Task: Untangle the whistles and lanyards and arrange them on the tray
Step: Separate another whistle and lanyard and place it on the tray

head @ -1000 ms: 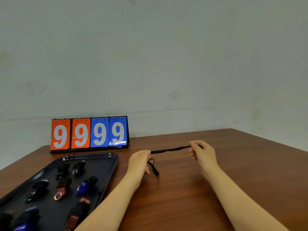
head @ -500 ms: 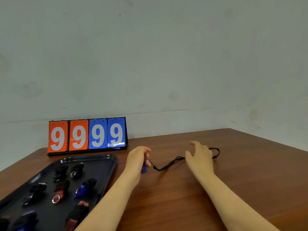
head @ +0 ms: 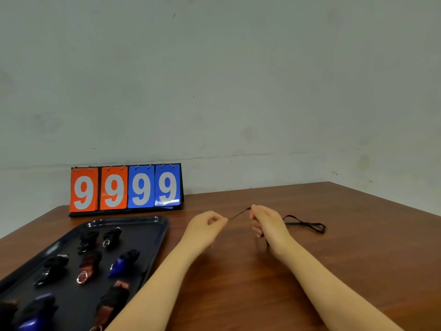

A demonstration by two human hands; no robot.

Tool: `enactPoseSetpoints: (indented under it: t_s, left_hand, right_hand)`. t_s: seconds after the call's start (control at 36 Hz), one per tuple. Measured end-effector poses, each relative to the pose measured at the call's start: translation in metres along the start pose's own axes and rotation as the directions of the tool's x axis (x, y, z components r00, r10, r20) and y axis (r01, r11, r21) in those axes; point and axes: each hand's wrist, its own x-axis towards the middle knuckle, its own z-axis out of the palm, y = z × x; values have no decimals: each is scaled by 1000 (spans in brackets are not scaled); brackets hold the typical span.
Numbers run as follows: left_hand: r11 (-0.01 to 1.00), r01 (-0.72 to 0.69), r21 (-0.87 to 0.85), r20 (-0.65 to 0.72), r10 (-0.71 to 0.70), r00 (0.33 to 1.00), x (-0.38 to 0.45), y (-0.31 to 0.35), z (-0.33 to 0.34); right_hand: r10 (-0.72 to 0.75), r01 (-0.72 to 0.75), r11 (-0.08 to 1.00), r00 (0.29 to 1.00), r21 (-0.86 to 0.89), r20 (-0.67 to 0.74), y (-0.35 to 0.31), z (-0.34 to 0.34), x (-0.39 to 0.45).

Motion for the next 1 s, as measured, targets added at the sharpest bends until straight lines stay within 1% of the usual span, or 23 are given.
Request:
enactPoseSetpoints:
  t_s: [0.03, 0.06, 0.11, 0.17, 0.22, 0.28, 0.31, 0.33, 0.39, 0.44, 0.47, 0.53, 0.56, 0.61, 0.64, 0.67, 0.72, 0.75, 0.78, 0.83, 0.92, 0.94, 1.0]
  left_hand:
    - [995, -45, 85, 48, 41, 998, -3, -2, 2]
    - [990, -72, 124, 93, 60, 994, -4, -2, 4]
    - [989, -78, 122, 154, 59, 986, -7, 0, 5]
    - [999, -41, 6, 162, 40, 986, -7, 2, 4]
    - [983, 44, -181, 152, -16, 988, -5, 5, 4]
    - [918, 175, -356, 160, -125, 979, -4, 13, 5]
    - [869, 223, -442, 179, -158, 971, -4, 17, 6]
    - [819, 243, -520, 194, -164, 967, -5, 20, 6]
    - [755, 217, -619, 191, -124, 974, -8, 23, 6]
    - [758, 124, -640, 145, -40, 989, -10, 19, 4]
    - [767, 77, -637, 119, 0, 993, -10, 17, 3]
    - [766, 38, -642, 85, 22, 996, -9, 13, 2]
    - [743, 43, -668, 74, 9, 997, -8, 11, 2]
    - [644, 75, -762, 83, -18, 996, -5, 9, 2]
    - [593, 91, -800, 96, -23, 995, -5, 9, 3]
    - [560, 101, -822, 101, -32, 994, -4, 8, 4]
    - [536, 105, -838, 81, -69, 994, -3, 6, 6]
    - [541, 99, -835, 56, -95, 994, -2, 5, 8]
    - [574, 88, -814, 19, -125, 992, -1, 3, 10]
    - [679, 66, -732, -81, -182, 980, 2, -1, 13]
    - [767, 28, -641, -192, -196, 962, 8, -8, 16]
    - [793, 20, -609, -209, -185, 960, 9, -9, 17]
    - [829, 11, -559, -226, -165, 960, 11, -12, 18]
  right_hand:
    - [22, -20, 998, 999, 54, -46, 0, -2, 1]
    - [44, -35, 994, 995, 103, -89, -1, -3, 2]
    - [85, -60, 985, 985, 164, -150, -2, -5, 4]
    - [97, -66, 983, 978, 170, -184, -3, -7, 3]
    - [98, -60, 982, 972, 177, -215, -5, -9, 1]
    - [86, -48, 988, 962, 148, -260, -6, -12, 0]
    - [74, -42, 992, 956, 116, -285, -6, -13, 0]
    - [60, -36, 996, 949, 81, -309, -6, -14, 0]
    - [22, -22, 1000, 941, 6, -338, -3, -15, 0]
    - [-26, -8, 995, 942, -98, -335, 0, -14, 1]
    - [-50, 1, 988, 947, -152, -317, 2, -13, 1]
    - [-99, 28, 958, 966, -285, -239, 5, -11, 1]
    - [-129, 51, 922, 975, -384, -180, 7, -10, 1]
    - [-166, 121, 799, 986, -588, -22, 12, -8, 0]
    - [-167, 166, 745, 984, -646, 61, 14, -5, -1]
    - [-167, 212, 713, 977, -669, 132, 15, -3, -3]
    - [-183, 288, 674, 957, -680, 225, 15, 1, -7]
    - [-194, 322, 654, 946, -685, 259, 13, 2, -9]
    - [-206, 351, 639, 936, -685, 287, 12, 4, -11]
    - [-233, 413, 601, 910, -684, 344, 10, 7, -15]
    - [-255, 527, 462, 849, -713, 463, 11, 15, -18]
    - [-268, 549, 449, 836, -705, 479, 11, 18, -17]
    - [-322, 558, 482, 830, -675, 456, 12, 21, -16]
